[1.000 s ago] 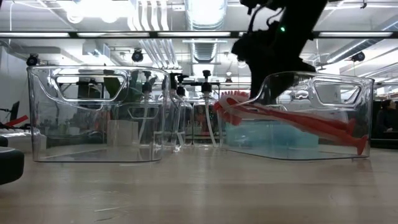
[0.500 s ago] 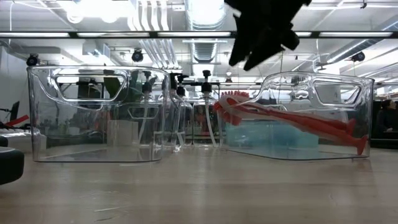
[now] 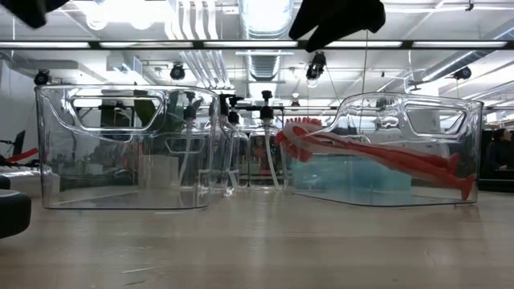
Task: Pick & Place Kitchen Sink Supplies
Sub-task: Put the black dish brush into the right transparent bin
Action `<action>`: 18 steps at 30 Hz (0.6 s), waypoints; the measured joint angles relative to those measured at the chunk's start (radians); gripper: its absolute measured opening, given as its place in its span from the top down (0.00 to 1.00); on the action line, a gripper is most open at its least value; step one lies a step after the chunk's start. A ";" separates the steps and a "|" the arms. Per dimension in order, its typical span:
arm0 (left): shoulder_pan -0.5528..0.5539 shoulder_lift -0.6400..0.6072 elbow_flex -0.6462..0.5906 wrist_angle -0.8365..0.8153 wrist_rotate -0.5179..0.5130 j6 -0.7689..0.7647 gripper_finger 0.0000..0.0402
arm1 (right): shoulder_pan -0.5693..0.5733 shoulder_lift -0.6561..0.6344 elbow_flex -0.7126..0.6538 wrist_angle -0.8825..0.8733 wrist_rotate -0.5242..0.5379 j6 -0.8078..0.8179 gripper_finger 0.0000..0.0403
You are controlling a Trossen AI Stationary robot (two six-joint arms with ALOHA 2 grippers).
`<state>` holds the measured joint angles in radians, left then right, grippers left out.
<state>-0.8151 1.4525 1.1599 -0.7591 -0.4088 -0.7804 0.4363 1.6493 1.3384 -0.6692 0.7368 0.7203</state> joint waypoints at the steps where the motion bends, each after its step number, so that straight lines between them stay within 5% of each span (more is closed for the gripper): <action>1: -0.009 0.000 -0.012 0.002 0.001 -0.012 0.47 | 0.006 0.000 0.000 0.006 0.000 -0.011 0.42; 18: -0.140 0.000 -0.249 0.157 0.060 -0.180 0.47 | 0.042 0.001 -0.002 0.077 -0.001 -0.032 0.43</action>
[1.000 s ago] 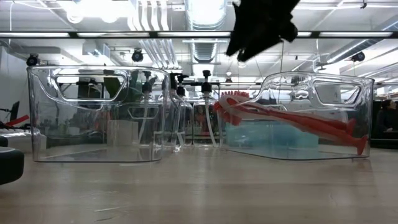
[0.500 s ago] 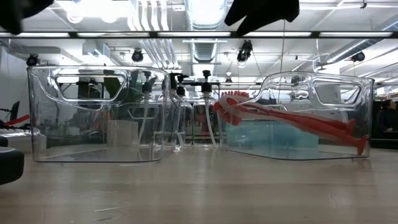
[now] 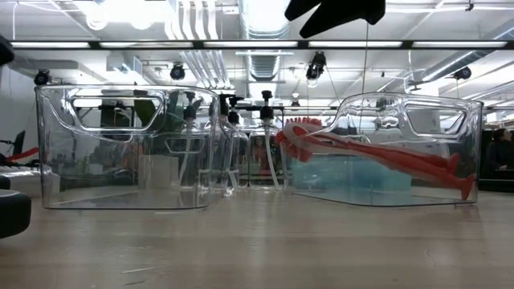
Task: Pick & Place Kitchen Sink Supplies
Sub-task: Put the black dish brush into the right transparent bin
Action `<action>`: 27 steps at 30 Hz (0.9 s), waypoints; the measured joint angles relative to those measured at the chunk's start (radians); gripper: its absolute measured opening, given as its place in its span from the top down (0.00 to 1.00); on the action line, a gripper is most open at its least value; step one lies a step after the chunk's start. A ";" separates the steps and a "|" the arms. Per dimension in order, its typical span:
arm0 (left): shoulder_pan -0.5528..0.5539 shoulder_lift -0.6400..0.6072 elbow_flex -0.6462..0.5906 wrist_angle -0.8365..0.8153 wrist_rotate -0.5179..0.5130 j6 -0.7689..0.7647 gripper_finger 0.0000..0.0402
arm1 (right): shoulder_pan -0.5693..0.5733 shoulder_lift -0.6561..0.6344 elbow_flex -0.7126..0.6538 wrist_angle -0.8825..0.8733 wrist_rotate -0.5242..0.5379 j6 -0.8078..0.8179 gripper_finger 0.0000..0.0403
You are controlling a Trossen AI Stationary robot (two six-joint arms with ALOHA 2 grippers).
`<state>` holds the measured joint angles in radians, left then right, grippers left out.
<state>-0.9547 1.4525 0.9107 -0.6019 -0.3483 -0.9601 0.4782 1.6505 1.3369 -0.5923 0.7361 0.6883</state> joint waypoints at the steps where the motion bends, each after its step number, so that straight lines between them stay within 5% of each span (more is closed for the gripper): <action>1: 0.001 0.000 -0.015 0.008 0.005 -0.008 0.47 | 0.000 0.000 0.000 0.005 0.000 0.000 0.44; 11: -0.001 0.004 -0.147 0.245 0.121 -0.028 0.47 | 0.000 0.000 0.000 0.005 0.000 -0.007 0.44; 20: -0.002 0.077 -0.180 0.252 0.124 -0.037 0.48 | 0.002 0.000 0.000 0.009 -0.002 0.000 0.44; 27: -0.001 0.099 -0.154 0.242 0.119 -0.027 0.71 | 0.002 0.000 -0.001 0.020 -0.002 0.000 0.44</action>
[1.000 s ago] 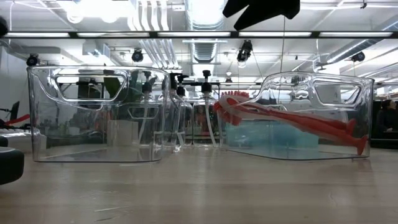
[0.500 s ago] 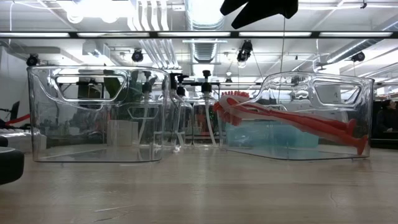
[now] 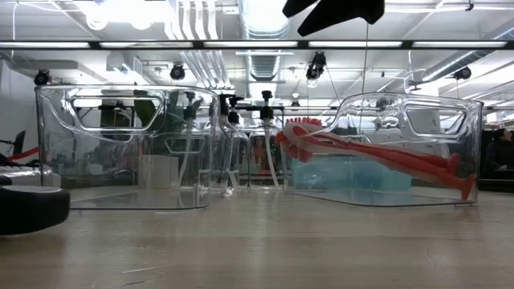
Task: Pick & Place Kitchen Sink Supplies
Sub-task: Put the black dish brush into the right transparent bin
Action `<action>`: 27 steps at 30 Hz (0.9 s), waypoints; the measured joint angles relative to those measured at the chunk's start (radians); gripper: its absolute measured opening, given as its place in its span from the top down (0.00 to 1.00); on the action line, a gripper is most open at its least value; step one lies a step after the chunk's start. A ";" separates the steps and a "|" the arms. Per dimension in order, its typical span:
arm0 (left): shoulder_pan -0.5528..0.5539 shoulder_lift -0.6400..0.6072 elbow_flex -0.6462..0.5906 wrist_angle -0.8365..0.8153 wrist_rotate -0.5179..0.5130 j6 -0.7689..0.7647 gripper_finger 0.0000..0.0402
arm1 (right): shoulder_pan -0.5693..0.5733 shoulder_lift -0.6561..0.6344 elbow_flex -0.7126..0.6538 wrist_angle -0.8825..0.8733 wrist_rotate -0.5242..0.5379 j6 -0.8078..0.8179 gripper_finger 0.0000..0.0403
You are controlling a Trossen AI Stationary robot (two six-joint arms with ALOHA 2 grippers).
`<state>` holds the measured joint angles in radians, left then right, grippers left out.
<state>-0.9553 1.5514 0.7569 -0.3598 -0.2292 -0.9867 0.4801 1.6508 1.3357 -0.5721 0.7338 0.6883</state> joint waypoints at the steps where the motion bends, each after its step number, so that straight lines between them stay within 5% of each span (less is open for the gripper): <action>1: 0.001 0.001 0.006 0.007 0.007 0.008 0.76 | 0.000 0.000 0.000 0.004 0.000 0.000 0.44; 15: 0.011 -0.030 0.193 -0.004 0.030 0.107 0.78 | 0.026 0.000 -0.002 0.072 -0.132 -0.148 0.44; 22: 0.081 -0.032 0.346 -0.108 0.058 0.192 0.73 | 0.028 0.009 0.000 0.296 -0.440 -0.306 0.44; 27: 0.151 -0.032 0.431 -0.137 0.152 0.262 0.78 | 0.028 0.018 0.034 0.319 -0.475 -0.327 0.44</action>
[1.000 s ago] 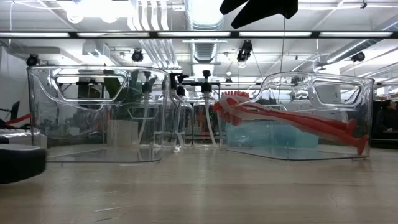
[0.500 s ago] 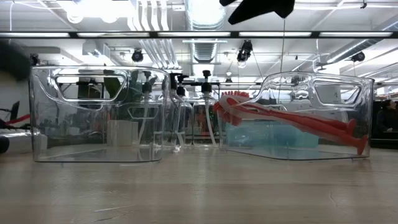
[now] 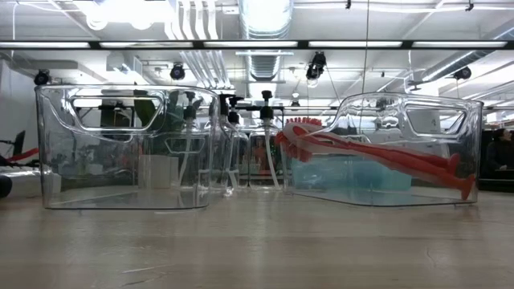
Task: Pick & Place Kitchen Sink Supplies
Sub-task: Put the black dish brush into the right transparent bin
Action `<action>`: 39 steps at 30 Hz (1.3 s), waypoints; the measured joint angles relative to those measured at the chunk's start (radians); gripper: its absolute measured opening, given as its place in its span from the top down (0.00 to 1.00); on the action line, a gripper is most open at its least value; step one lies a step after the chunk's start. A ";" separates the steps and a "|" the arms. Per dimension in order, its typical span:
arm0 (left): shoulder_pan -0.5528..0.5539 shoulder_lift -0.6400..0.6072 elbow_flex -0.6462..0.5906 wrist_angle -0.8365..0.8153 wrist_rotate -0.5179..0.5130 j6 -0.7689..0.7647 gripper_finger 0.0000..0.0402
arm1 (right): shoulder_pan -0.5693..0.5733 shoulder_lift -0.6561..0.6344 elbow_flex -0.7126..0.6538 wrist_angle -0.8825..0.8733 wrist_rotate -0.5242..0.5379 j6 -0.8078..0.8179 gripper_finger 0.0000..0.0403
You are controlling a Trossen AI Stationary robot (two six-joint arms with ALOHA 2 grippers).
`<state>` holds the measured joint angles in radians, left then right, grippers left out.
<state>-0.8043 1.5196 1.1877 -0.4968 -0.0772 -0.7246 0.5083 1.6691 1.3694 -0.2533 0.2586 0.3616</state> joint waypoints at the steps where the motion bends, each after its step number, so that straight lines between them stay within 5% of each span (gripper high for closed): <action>1: 0.018 0.000 0.014 -0.004 0.019 0.012 0.78 | 0.000 0.000 0.008 0.002 -0.002 -0.001 0.44; 13: 0.194 0.000 0.042 -0.061 0.147 0.096 0.76 | 0.006 0.168 0.211 -0.061 -0.096 -0.078 0.41; 28: 0.223 0.000 0.042 -0.075 0.162 0.122 0.76 | -0.040 0.389 0.450 -0.257 -0.130 -0.016 0.27; 39: 0.225 0.000 0.043 -0.082 0.155 0.127 0.75 | -0.047 0.480 0.583 -0.376 -0.187 0.013 0.42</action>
<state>-0.5797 1.5194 1.2312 -0.5784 0.0775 -0.5972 0.4618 2.1488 1.9521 -0.6290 0.0717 0.3749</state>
